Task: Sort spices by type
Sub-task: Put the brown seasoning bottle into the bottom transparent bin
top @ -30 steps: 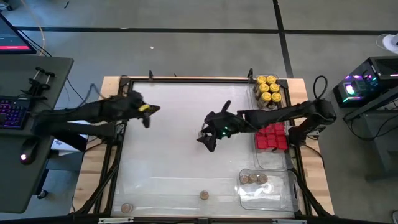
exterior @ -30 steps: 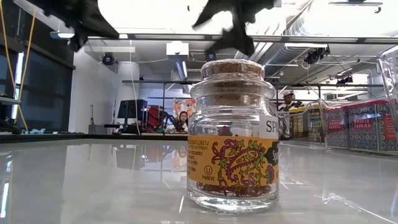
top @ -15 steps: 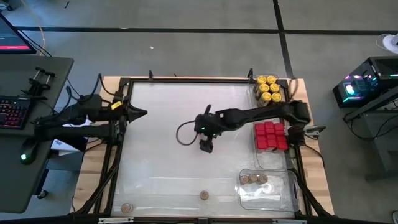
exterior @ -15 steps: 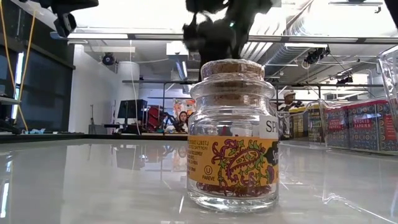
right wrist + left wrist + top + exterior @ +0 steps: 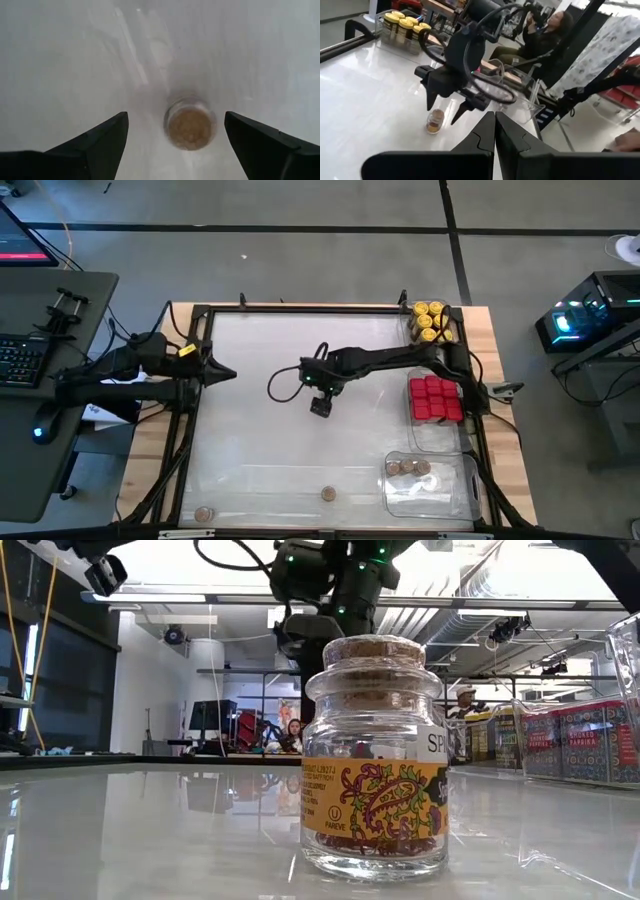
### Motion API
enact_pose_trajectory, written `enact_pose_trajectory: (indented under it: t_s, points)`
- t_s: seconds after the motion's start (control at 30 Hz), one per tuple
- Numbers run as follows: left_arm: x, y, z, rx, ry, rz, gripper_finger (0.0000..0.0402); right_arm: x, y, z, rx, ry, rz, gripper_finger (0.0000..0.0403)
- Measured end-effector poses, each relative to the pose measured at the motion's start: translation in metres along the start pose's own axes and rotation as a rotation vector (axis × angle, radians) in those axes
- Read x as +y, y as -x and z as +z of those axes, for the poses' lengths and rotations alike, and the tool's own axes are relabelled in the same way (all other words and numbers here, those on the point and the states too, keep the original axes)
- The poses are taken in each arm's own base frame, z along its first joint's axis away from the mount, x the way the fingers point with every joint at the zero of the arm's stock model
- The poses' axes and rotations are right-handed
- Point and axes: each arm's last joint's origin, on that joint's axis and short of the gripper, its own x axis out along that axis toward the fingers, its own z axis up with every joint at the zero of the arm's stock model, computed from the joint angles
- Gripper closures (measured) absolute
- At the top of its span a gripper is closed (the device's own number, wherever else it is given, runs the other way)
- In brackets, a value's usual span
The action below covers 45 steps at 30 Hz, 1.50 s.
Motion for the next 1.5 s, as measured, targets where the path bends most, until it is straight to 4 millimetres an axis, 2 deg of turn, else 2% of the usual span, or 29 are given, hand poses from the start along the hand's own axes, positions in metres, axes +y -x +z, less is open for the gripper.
enact_pose_trajectory:
  t_s: [0.27, 0.43, 0.67, 0.87, 0.97, 1.07, 1.23, 1.37, 1.5]
  points:
    - [0.000, 0.000, -0.001, 0.006, -0.031, 0.006, 0.0401, -0.003, -0.013, -0.006, 0.012, -0.001, -0.019, 0.0077]
    - [0.001, 0.000, 0.000, -0.004, -0.030, 0.022, 0.0401, -0.009, -0.020, -0.008, 0.005, -0.013, -0.063, 0.0094]
    - [0.002, -0.001, 0.001, -0.028, -0.002, 0.082, 0.0402, -0.012, -0.029, -0.007, 0.006, 0.015, -0.087, 0.0145]
    - [0.004, -0.003, 0.001, -0.036, 0.039, 0.118, 0.0401, -0.012, -0.033, -0.008, 0.017, 0.030, -0.091, 0.0215]
    - [0.004, -0.003, 0.002, -0.046, 0.048, 0.141, 0.0401, -0.011, -0.030, -0.008, 0.013, 0.033, -0.087, 0.0221]
    - [0.005, -0.004, 0.002, -0.052, 0.056, 0.159, 0.0401, -0.008, -0.018, -0.009, 0.005, 0.034, -0.068, 0.0221]
    - [0.006, -0.006, 0.002, -0.054, 0.058, 0.180, 0.0401, 0.011, 0.030, -0.021, -0.021, 0.008, -0.036, 0.0221]
    - [0.007, -0.009, 0.002, -0.040, 0.058, 0.193, 0.0401, 0.043, 0.074, -0.049, -0.002, 0.006, 0.003, 0.0221]
    - [0.009, -0.017, 0.002, -0.014, 0.059, 0.219, 0.0401, 0.082, 0.111, -0.095, 0.072, -0.038, 0.008, 0.0221]
